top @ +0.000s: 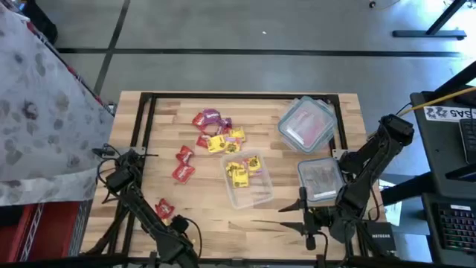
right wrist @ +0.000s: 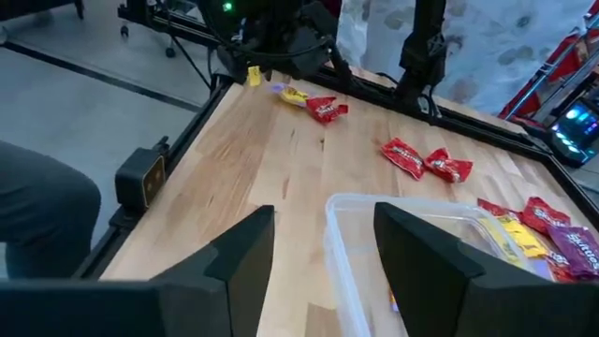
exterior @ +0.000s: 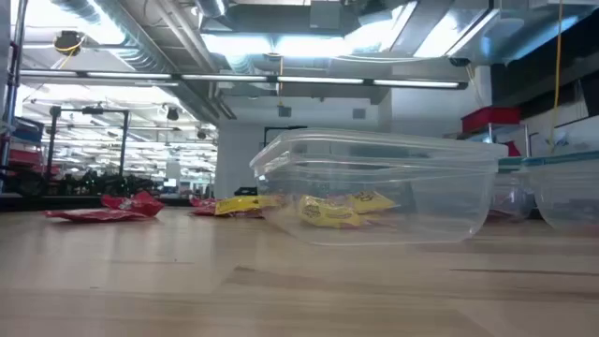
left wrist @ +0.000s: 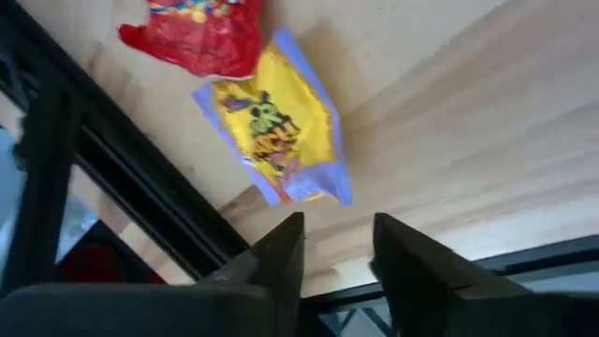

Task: Sort candy
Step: Put the yellow candy into the rectangular transparent food container

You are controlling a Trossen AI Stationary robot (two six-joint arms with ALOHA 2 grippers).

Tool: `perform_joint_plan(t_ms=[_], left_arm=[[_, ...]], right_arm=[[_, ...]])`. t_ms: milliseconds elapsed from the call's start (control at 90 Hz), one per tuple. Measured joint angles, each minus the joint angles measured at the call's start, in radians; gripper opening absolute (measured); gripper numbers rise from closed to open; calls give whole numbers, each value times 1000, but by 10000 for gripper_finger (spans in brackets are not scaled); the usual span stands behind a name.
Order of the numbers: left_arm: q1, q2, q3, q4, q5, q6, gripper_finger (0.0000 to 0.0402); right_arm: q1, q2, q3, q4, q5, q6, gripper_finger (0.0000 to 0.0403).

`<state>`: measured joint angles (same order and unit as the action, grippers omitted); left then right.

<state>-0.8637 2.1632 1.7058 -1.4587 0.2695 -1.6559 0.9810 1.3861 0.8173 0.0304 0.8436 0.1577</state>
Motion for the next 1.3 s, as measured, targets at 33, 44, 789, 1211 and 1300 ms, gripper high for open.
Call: perform_joint_plan(t_ms=[33, 44, 789, 1211, 1300], left_arm=[[0, 0, 0, 12, 0, -11, 153], [0, 0, 0, 16, 0, -14, 158], [-7, -11, -222, 219, 17, -89, 171], [21, 5, -142, 127, -8, -34, 4], [39, 4, -49, 26, -44, -31, 1]], right_arm=[[0, 0, 0, 0, -1, 0, 172], [0, 0, 0, 0, -1, 0, 172], [0, 0, 0, 0, -3, 1, 172], [0, 0, 0, 3, 1, 1, 172], [0, 0, 0, 3, 1, 1, 172]])
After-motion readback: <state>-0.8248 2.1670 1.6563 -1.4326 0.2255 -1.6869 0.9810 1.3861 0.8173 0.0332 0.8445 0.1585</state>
